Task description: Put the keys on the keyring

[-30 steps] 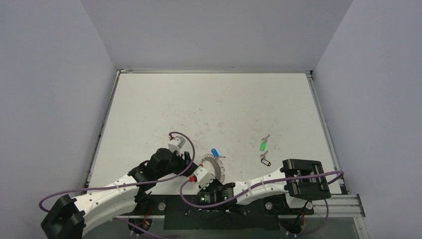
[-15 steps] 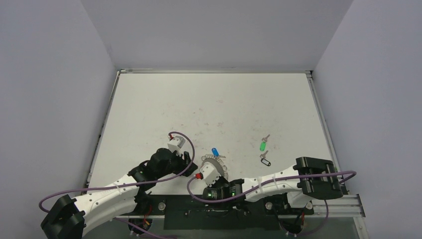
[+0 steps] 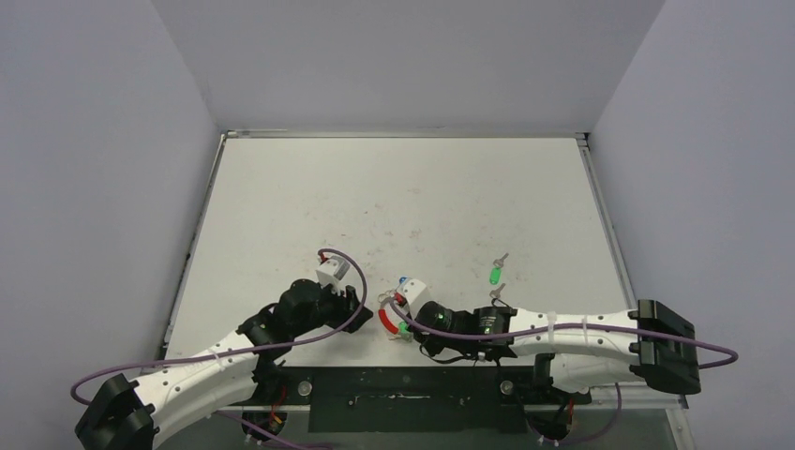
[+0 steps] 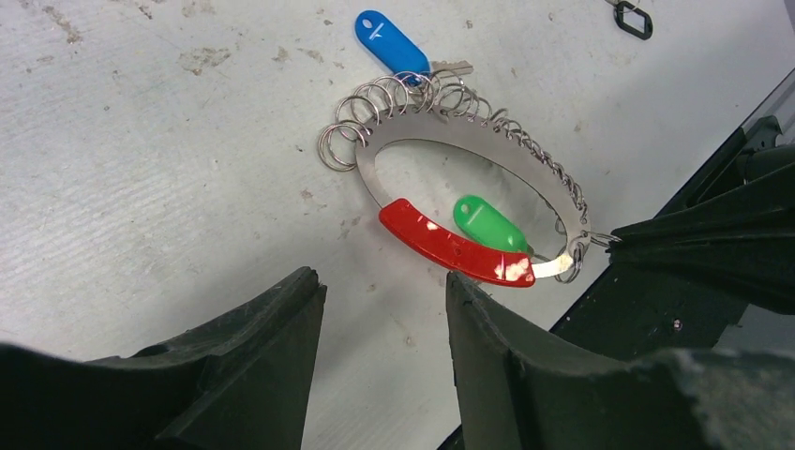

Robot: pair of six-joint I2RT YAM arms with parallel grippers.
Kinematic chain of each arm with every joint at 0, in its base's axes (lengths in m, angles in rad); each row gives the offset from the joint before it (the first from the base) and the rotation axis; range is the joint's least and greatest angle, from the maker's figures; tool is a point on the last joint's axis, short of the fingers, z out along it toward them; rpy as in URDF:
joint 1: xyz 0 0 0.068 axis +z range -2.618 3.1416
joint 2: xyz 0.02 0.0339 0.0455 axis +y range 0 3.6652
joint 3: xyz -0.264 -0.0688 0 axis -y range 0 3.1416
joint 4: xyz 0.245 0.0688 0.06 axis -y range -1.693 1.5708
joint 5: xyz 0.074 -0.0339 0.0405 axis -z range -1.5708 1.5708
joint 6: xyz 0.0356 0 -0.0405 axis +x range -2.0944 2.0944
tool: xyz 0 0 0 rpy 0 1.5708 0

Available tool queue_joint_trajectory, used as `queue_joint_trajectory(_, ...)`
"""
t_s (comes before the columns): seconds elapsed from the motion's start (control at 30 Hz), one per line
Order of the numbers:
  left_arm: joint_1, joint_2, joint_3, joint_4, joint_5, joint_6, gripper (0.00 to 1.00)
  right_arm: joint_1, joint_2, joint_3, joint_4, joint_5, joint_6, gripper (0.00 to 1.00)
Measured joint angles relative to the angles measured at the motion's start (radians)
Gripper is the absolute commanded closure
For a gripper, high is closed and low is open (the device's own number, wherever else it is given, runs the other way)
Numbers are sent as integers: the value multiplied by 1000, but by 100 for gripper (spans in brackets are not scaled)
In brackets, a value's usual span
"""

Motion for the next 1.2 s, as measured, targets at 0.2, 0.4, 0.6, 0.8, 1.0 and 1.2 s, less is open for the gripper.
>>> queue_joint_trajectory(0.2,0,-29,0,17,49,64,53,-35,-84,0,10,-179,-170,100)
queue_joint_trajectory(0.4,0,-49,0,79,133,149,53,-35,-190,0,8,-261,-329,100)
queue_joint_trajectory(0.6,-2,-48,0,172,216,243,54,-50,-256,10,-3,-304,-486,100)
queue_joint_trajectory(0.8,-35,-9,0,289,288,327,55,-84,-249,31,3,-354,-579,100)
queue_joint_trajectory(1.0,-109,6,-35,404,319,403,56,-132,-231,31,57,-417,-610,100)
queue_joint_trajectory(1.2,-155,-5,-93,496,327,473,59,-186,-269,-23,173,-481,-610,100)
